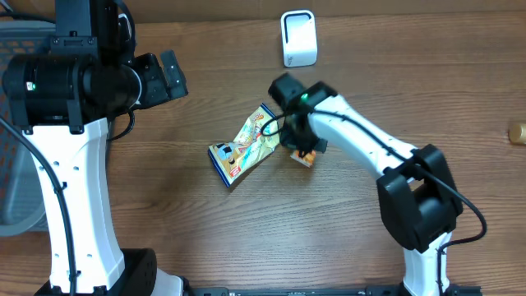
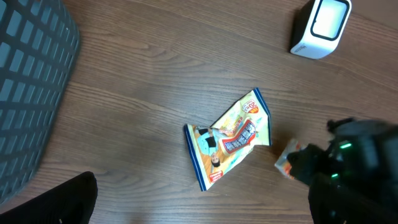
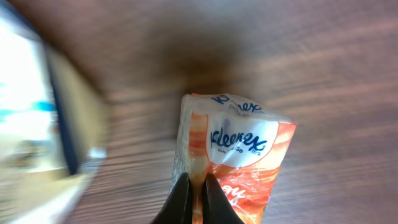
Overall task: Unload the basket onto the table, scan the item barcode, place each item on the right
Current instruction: 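Grasp the orange Kleenex pack and drag it rightward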
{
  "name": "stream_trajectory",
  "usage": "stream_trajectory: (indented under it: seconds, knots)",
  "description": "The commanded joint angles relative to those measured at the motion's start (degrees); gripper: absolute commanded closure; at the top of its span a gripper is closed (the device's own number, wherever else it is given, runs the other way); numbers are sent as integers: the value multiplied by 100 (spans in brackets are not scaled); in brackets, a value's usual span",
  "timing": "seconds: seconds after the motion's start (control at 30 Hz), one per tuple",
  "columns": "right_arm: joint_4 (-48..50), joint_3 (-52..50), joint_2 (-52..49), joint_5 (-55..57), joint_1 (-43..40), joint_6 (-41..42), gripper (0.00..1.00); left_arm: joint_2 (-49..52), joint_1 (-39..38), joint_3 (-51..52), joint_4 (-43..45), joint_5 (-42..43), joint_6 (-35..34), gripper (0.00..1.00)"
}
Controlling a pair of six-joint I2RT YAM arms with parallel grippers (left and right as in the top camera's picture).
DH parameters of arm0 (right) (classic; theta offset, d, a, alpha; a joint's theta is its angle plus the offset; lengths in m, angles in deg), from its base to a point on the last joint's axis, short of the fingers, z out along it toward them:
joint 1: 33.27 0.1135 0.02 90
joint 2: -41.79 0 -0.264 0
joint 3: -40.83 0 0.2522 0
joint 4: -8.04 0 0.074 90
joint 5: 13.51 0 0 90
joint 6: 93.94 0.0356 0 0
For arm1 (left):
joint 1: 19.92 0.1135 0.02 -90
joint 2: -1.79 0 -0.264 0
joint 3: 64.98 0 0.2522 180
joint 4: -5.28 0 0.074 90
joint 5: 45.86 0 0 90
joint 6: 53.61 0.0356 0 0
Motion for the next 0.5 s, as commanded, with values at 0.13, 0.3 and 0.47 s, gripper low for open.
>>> stream_trajectory:
  seconds: [0.13, 0.3, 0.47]
  knots:
    - [157, 232, 498, -2586, -752, -1541, 96, -76, 24, -4, 17, -20, -55, 0]
    - [313, -234, 494, -3952, -999, -2184, 96, -76, 24, -4, 17, -20, -55, 0]
    - [1217, -1180, 494, -5510, -1056, -2452, 96, -76, 24, -4, 17, -20, -55, 0]
